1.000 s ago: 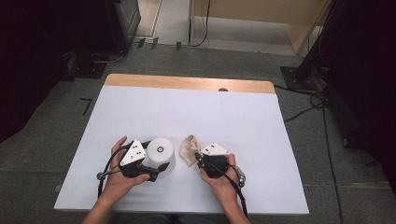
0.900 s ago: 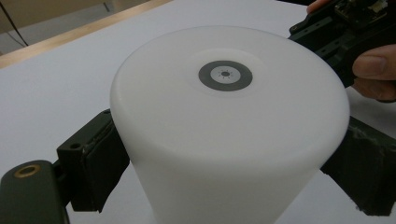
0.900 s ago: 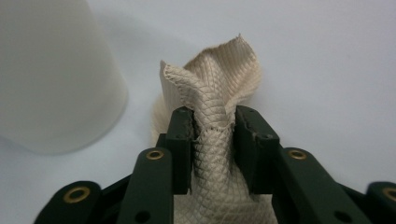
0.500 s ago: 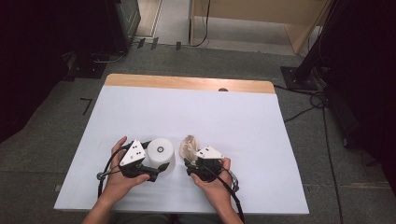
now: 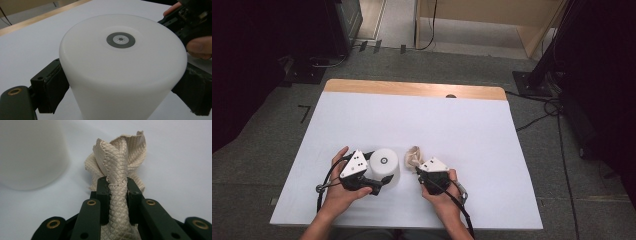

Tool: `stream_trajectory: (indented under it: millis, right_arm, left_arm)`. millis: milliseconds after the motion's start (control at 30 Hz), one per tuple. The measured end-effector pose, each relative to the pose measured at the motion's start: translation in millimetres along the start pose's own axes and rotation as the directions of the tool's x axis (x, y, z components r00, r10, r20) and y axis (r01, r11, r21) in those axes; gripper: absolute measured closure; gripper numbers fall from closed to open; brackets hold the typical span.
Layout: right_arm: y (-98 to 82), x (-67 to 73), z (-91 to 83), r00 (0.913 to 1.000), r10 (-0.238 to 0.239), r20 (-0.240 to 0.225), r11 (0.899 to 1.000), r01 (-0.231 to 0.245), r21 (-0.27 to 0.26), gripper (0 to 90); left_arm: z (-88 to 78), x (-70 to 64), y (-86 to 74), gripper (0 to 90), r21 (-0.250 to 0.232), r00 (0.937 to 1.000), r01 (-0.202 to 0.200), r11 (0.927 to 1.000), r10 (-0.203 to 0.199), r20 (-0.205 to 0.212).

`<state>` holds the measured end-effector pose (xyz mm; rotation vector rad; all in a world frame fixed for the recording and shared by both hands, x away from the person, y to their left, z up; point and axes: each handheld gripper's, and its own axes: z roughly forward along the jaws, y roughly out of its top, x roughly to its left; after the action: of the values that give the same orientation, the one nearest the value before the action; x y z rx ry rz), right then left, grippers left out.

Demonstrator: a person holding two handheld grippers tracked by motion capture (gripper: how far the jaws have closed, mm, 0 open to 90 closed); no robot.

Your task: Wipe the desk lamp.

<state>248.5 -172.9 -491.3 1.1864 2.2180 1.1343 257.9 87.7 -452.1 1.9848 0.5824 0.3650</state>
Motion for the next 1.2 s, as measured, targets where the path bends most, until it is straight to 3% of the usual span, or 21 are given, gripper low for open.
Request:
stream_trajectory:
  millis: [67, 167, 200, 300, 367, 467, 533, 633, 667, 733, 867, 1000, 1033, 1100, 1200]
  right_arm:
    - [2.8, -1.1, -8.8, 0.9896, 0.047, -0.136, 0.996, -0.057, -0.07, 77.9]
    - [10.7, 3.6, -25.4, 0.967, 0.036, -0.252, 0.981, -0.083, -0.178, 77.9]
    - [13.8, 5.7, -30.8, 0.9586, 0.026, -0.284, 0.973, -0.09, -0.213, 77.9]
    - [21.0, 13.0, -40.3, 0.9465, -0.036, -0.321, 0.96, -0.056, -0.274, 78.0]
    - [20.9, 15.6, -38.2, 0.9417, -0.056, -0.332, 0.963, -0.037, -0.267, 78.0]
    - [14.1, 12.7, -27.0, 0.9328, -0.025, -0.36, 0.977, -0.053, -0.205, 78.0]
    - [7.5, 11.4, -16.3, 0.9297, 0.004, -0.368, 0.989, -0.058, -0.134, 78.0]
    - [-1.6, 11.9, 1.4, 0.9391, 0.02, -0.343, 1.0, -0.023, -0.003, 78.0]
    - [-4.0, 12.6, 4.8, 0.942, 0.019, -0.335, 1.0, -0.015, 0.014, 78.0]
    - [-3.4, 13.4, 3.8, 0.9437, 0.012, -0.331, 1.0, -0.009, 0.01, 78.0]
    - [5.0, 12.8, -9.3, 0.941, -0.01, -0.338, 0.997, -0.017, -0.077, 77.9]
    - [16.6, 11.6, -27.8, 0.9409, -0.043, -0.336, 0.974, -0.035, -0.222, 77.8]
    - [20.3, 12.2, -33.8, 0.9391, -0.055, -0.339, 0.964, -0.039, -0.263, 77.8]
    - [24.2, 13.7, -39.6, 0.9394, -0.076, -0.334, 0.956, -0.026, -0.292, 77.8]
    - [23.3, 13.7, -38.1, 0.9387, -0.079, -0.336, 0.958, -0.022, -0.286, 77.7]
  left_arm:
    - [0.2, -0.3, -0.1, 8.5, -0.001, 1.0, -0.003, 1.0, 0.003, 0.006]
    - [0.5, -0.5, -0.5, 8.5, -0.006, 0.9999, -0.002, 1.0, 0.003, 0.01]
    - [0.4, -0.5, -0.5, 8.5, -0.006, 0.9999, -0.004, 1.0, 0.004, 0.011]
    - [0.1, -0.6, -0.6, 8.5, -0.004, 0.9999, -0.005, 1.0, 0.005, 0.01]
    - [0.3, -0.8, -0.6, 8.5, -0.004, 1.0, -0.001, 1.0, 0.001, 0.007]
    - [0.7, -1.0, -1.0, 8.5, -0.007, 1.0, 0.004, 1.0, -0.004, 0.005]
    - [0.9, -0.9, -1.3, 8.5, -0.007, 0.9999, 0.007, 1.0, -0.007, 0.007]
    - [1.2, -1.7, -1.0, 8.5, -0.007, 1.0, 0.006, 1.0, -0.006, 0.004]
    - [1.2, -1.7, -1.0, 8.5, -0.007, 1.0, 0.006, 1.0, -0.006, 0.004]
    - [1.1, -1.1, -1.3, 8.5, -0.007, 0.9999, 0.008, 0.9999, -0.008, 0.007]
    - [1.4, -1.0, -1.6, 8.4, -0.009, 0.9999, 0.01, 0.9999, -0.01, 0.009]
    - [1.4, -1.4, -2.0, 8.4, -0.012, 0.9999, 0.011, 0.9999, -0.011, 0.008]
    - [1.4, -1.3, -2.1, 8.4, -0.013, 0.9999, 0.011, 0.9999, -0.011, 0.009]
    - [1.5, -1.1, -2.1, 8.4, -0.011, 0.9999, 0.012, 0.9999, -0.012, 0.011]
    - [1.5, -0.8, -2.2, 8.4, -0.011, 0.9999, 0.012, 0.9999, -0.012, 0.011]
